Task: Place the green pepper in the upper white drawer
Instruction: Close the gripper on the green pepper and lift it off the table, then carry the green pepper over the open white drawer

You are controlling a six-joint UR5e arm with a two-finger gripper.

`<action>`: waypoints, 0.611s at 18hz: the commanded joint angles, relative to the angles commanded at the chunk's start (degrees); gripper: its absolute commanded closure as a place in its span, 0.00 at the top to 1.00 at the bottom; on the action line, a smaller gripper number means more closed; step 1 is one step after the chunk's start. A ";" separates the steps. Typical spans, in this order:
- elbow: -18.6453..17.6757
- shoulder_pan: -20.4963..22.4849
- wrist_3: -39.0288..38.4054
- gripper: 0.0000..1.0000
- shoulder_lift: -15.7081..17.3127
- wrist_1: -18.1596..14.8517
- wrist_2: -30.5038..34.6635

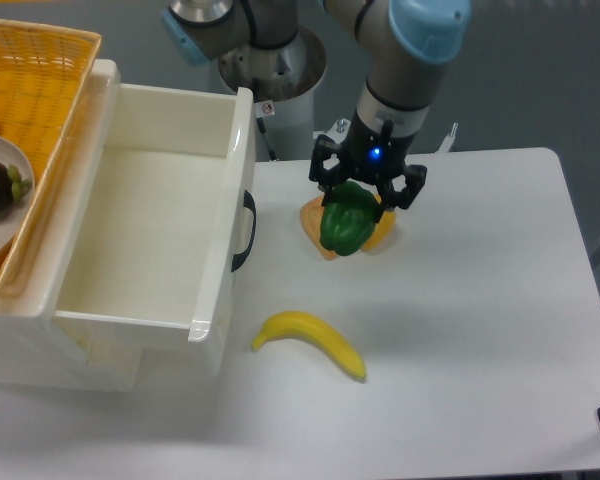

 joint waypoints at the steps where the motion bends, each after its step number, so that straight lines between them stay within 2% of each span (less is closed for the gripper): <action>1: 0.00 -0.09 -0.71 0.30 0.70 -0.09 -0.61; 9: -0.70 -1.05 -3.00 0.31 6.77 -0.53 -6.77; 11: -0.88 -2.45 -3.61 0.31 7.56 -1.84 -6.86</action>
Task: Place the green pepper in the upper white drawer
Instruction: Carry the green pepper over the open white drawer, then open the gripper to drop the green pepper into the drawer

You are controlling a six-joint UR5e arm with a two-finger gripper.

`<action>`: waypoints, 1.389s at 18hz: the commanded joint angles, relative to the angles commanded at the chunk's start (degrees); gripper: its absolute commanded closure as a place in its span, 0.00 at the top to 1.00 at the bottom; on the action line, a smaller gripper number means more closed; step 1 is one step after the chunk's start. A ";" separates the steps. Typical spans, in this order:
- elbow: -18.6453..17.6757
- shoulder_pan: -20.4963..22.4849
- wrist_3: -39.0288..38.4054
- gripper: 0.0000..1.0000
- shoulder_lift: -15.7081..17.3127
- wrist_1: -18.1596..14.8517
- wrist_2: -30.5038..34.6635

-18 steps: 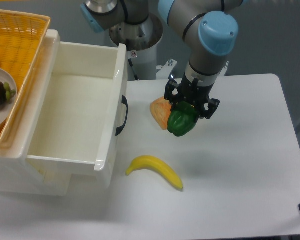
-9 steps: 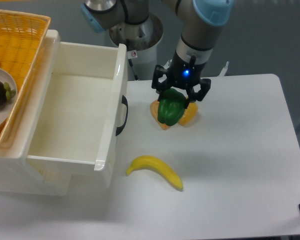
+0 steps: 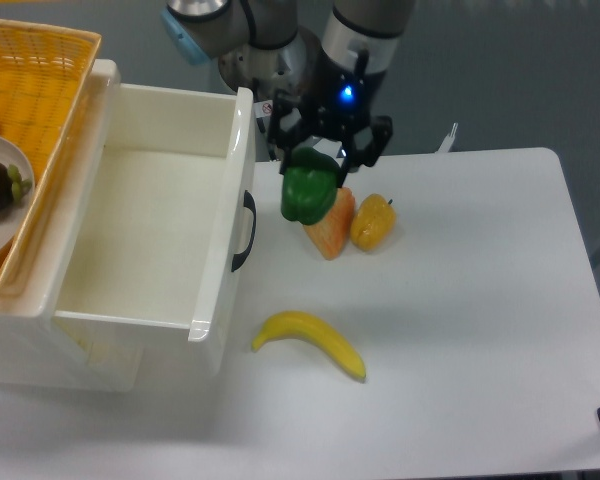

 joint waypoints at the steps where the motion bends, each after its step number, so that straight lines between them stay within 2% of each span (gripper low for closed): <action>1: 0.00 -0.97 -0.18 0.31 0.09 -0.53 0.09; 11: -1.41 -8.79 -3.26 0.37 0.88 -1.24 0.44; 17: -2.37 -10.90 -3.17 0.38 0.27 -1.06 0.44; 21: -2.46 -11.17 -3.17 0.43 0.00 -1.15 0.44; 23: -2.72 -12.31 -2.91 0.56 -0.17 -0.71 0.44; 25: -2.81 -13.01 -2.82 0.61 -0.61 -0.71 0.35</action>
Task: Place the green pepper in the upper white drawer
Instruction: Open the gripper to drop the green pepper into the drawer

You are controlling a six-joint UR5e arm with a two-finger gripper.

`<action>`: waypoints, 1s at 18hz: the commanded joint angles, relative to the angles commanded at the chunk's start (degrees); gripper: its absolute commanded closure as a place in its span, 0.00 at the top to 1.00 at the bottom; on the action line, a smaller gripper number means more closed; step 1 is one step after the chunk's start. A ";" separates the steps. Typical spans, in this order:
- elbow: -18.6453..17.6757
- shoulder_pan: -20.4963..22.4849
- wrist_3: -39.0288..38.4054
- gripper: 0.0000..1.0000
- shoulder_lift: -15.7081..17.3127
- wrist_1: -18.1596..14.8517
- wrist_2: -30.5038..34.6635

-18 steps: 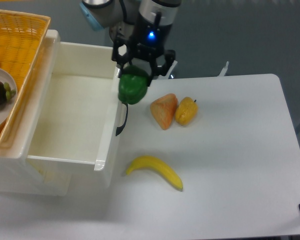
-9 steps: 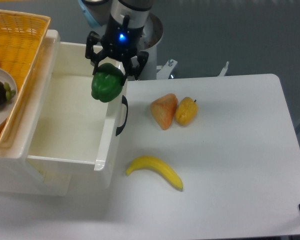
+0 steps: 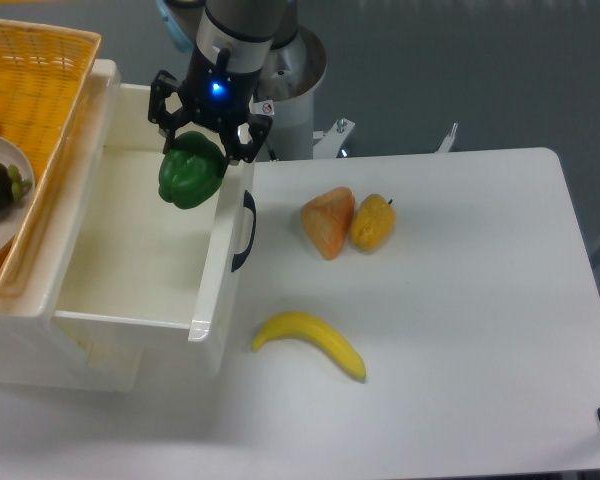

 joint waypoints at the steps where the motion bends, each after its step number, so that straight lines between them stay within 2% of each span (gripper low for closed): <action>1: 0.00 -0.09 0.00 0.67 -0.26 0.09 -0.09; 3: 0.00 -0.96 0.00 0.75 -0.79 0.09 -0.09; 4: 0.00 -1.84 0.09 0.83 -0.97 0.17 0.00; 5: 0.00 -2.37 0.18 0.99 -1.40 0.26 0.00; 13: 0.17 -2.55 0.53 1.00 -1.58 0.26 -0.09; 18: 0.44 -0.89 1.67 1.00 -2.02 2.01 1.22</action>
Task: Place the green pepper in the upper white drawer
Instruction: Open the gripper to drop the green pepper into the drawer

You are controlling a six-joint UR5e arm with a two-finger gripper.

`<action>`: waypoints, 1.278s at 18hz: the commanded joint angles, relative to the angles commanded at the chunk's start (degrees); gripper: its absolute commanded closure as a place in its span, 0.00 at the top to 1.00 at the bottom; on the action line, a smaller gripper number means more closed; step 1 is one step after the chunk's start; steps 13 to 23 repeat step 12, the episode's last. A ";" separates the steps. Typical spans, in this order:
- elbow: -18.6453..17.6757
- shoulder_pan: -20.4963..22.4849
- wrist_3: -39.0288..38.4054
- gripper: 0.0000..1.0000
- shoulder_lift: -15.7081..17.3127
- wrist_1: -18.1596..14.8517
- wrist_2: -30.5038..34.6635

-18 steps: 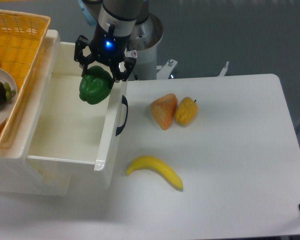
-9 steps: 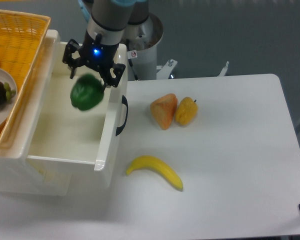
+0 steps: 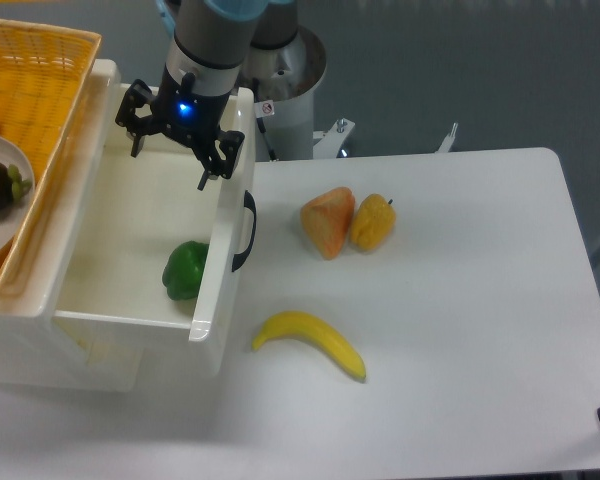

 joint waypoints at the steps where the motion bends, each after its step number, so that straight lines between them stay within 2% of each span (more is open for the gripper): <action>1: 0.52 0.44 0.00 1.00 -0.09 0.96 0.96; 3: 1.23 0.62 0.70 1.00 -0.70 2.20 4.38; 7: 0.71 2.02 7.90 1.00 -0.88 1.77 8.35; 11: 0.09 3.43 8.53 1.00 -0.88 1.68 9.58; 23: 0.09 3.52 8.53 1.00 -0.88 1.68 9.59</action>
